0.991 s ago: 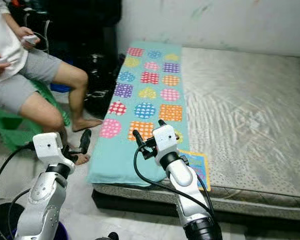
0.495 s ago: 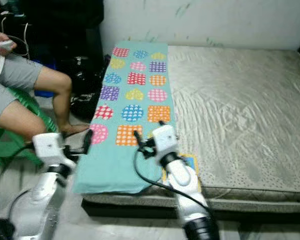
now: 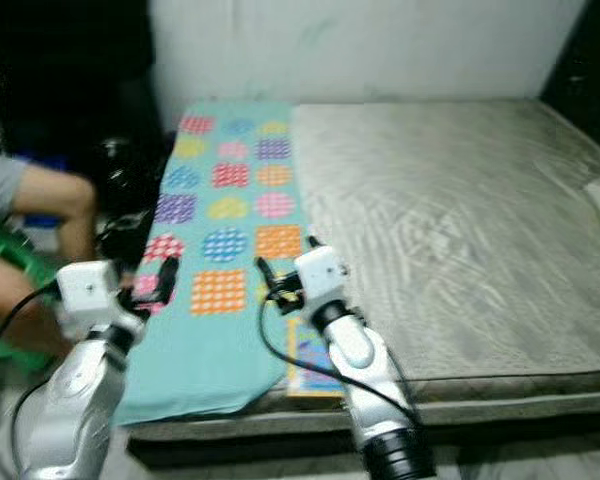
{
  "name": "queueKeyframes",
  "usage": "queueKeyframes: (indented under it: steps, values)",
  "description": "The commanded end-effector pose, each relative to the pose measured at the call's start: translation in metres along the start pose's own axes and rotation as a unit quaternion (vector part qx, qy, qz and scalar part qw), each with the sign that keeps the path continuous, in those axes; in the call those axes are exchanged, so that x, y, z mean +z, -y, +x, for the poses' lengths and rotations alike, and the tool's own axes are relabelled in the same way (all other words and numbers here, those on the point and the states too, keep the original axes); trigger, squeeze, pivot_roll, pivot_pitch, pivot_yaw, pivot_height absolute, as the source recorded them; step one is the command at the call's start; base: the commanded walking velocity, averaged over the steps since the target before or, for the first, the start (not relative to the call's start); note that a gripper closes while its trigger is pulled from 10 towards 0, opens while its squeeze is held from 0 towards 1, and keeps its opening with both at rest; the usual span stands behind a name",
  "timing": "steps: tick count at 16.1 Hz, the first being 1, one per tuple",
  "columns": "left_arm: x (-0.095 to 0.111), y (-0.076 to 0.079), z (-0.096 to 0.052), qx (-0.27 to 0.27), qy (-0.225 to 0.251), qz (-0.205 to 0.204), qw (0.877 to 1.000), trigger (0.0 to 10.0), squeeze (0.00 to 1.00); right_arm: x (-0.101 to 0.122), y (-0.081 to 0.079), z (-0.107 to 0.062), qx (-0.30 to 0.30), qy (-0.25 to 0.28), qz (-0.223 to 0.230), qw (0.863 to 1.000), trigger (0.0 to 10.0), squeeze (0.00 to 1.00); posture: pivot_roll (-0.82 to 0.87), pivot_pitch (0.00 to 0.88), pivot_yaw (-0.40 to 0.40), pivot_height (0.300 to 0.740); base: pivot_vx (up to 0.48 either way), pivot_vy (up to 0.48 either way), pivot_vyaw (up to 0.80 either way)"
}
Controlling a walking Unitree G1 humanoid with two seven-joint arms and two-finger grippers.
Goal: Clean up the room
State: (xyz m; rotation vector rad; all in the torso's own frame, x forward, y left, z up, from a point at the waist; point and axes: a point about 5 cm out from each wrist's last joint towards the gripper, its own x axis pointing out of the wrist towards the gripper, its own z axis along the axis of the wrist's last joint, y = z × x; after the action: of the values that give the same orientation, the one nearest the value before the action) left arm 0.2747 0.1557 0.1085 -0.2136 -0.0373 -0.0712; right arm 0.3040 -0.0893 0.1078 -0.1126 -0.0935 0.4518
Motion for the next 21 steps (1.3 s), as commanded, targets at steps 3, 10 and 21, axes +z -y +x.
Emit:
queueKeyframes:
  steps: [3,10,21]
  values:
    - [-0.002,0.003,-0.001,-0.006,-0.003,0.000,1.000,10.0,0.00,0.000,0.005,-0.001,-0.009,0.000,-0.002,1.000,10.0,0.00,-0.01,0.044,-0.025,0.740,0.264,0.000,0.00]
    - [-0.005,-0.014,0.004,0.031,-0.014,0.050,0.998,10.0,0.00,0.003,0.018,0.000,-0.038,0.015,0.008,0.999,10.0,0.00,0.00,0.000,0.022,0.740,0.000,0.000,0.00]
    - [-0.009,-0.012,0.006,0.033,-0.017,0.032,0.999,10.0,0.00,0.003,0.015,0.010,-0.029,0.022,0.004,0.999,10.0,0.00,0.02,0.000,-0.002,0.740,0.000,0.022,0.00]
